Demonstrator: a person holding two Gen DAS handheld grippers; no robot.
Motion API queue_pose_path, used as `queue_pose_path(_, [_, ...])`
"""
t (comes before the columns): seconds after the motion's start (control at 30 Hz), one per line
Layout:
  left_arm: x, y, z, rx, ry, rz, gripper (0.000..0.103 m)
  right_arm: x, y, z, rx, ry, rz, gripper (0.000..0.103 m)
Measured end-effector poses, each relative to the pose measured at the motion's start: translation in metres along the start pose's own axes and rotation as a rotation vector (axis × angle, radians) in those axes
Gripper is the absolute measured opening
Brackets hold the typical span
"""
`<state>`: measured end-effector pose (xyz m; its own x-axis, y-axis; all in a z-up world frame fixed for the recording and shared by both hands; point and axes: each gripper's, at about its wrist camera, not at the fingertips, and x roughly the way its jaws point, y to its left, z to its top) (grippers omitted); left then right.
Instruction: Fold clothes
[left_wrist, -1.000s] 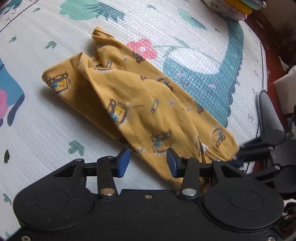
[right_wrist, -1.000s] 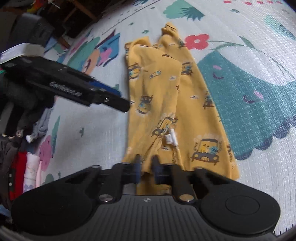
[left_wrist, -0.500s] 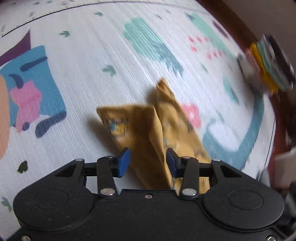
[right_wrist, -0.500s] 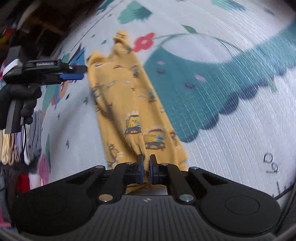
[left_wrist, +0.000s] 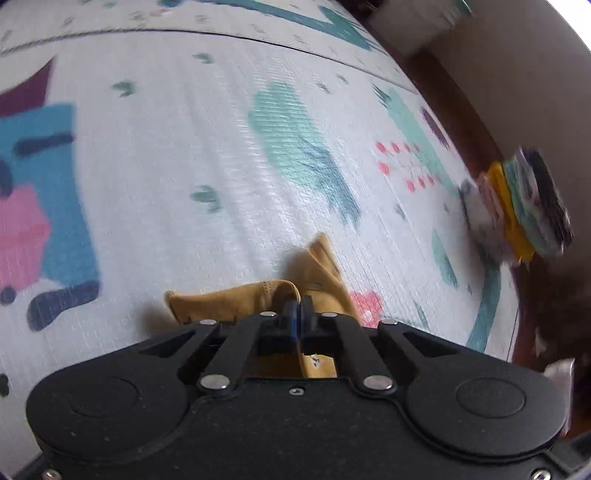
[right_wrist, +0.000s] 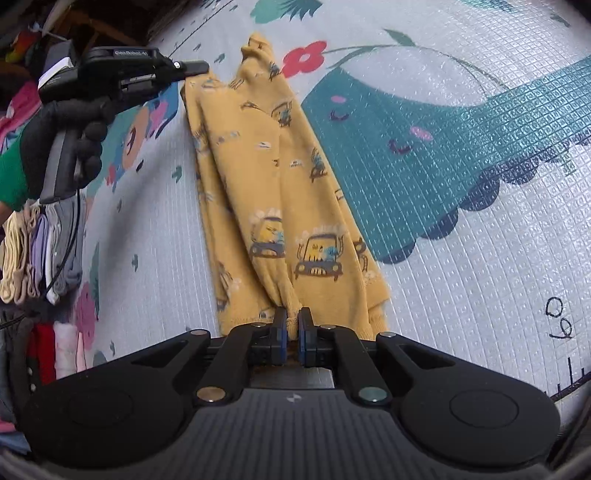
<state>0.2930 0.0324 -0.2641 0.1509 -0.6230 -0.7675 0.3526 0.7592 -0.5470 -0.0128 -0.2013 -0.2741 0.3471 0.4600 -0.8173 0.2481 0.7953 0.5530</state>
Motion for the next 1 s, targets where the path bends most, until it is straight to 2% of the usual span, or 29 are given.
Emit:
queue_pose_path(0.1, [0.004, 0.024, -0.010, -0.107, 0.009, -0.061, 0.000, 0.001, 0.001, 0.001, -0.011, 0.011, -0.015, 0.008])
queue_pose_path(0.37, [0.004, 0.032, -0.015, -0.163, -0.052, -0.221, 0.000, 0.003, 0.007, 0.001, -0.037, 0.045, -0.051, 0.010])
queue_pose_path(0.4, [0.004, 0.030, -0.015, -0.157, -0.060, -0.235, 0.000, 0.002, 0.009, 0.001, -0.043, 0.045, -0.056, 0.015])
queue_pose_path(0.43, [0.006, 0.029, -0.015, -0.152, -0.051, -0.240, 0.000, -0.001, 0.011, 0.001, -0.056, 0.033, -0.075, 0.031])
queue_pose_path(0.5, [0.011, 0.022, -0.014, -0.085, 0.001, -0.163, 0.000, -0.010, 0.020, -0.001, -0.107, -0.020, -0.121, 0.056])
queue_pose_path(0.63, [0.000, 0.016, -0.009, -0.010, 0.009, -0.124, 0.004, -0.027, 0.056, -0.005, -0.335, -0.168, -0.241, 0.055])
queue_pose_path(0.7, [-0.013, 0.013, -0.004, 0.053, -0.007, -0.074, 0.005, -0.022, 0.079, -0.008, -0.491, -0.197, -0.240, 0.051])
queue_pose_path(0.73, [-0.019, 0.010, -0.002, 0.090, -0.013, -0.050, 0.005, -0.015, 0.088, -0.010, -0.550, -0.192, -0.223, 0.049])
queue_pose_path(0.8, [-0.029, 0.005, -0.002, 0.140, -0.022, -0.072, 0.005, -0.003, 0.107, -0.014, -0.670, -0.183, -0.189, 0.045])
queue_pose_path(0.87, [-0.029, 0.000, -0.004, 0.139, -0.017, -0.101, 0.005, 0.011, 0.120, -0.018, -0.749, -0.164, -0.157, 0.044])
queue_pose_path(0.9, [-0.026, -0.001, -0.006, 0.131, -0.011, -0.114, 0.008, 0.018, 0.123, -0.019, -0.763, -0.149, -0.154, 0.044])
queue_pose_path(0.97, [-0.012, -0.005, -0.010, 0.130, 0.003, -0.105, 0.025, 0.030, 0.124, -0.021, -0.760, -0.129, -0.170, 0.044])
queue_pose_path(1.0, [-0.005, -0.006, -0.011, 0.131, 0.013, -0.089, 0.027, 0.035, 0.122, -0.021, -0.741, -0.122, -0.187, 0.044])
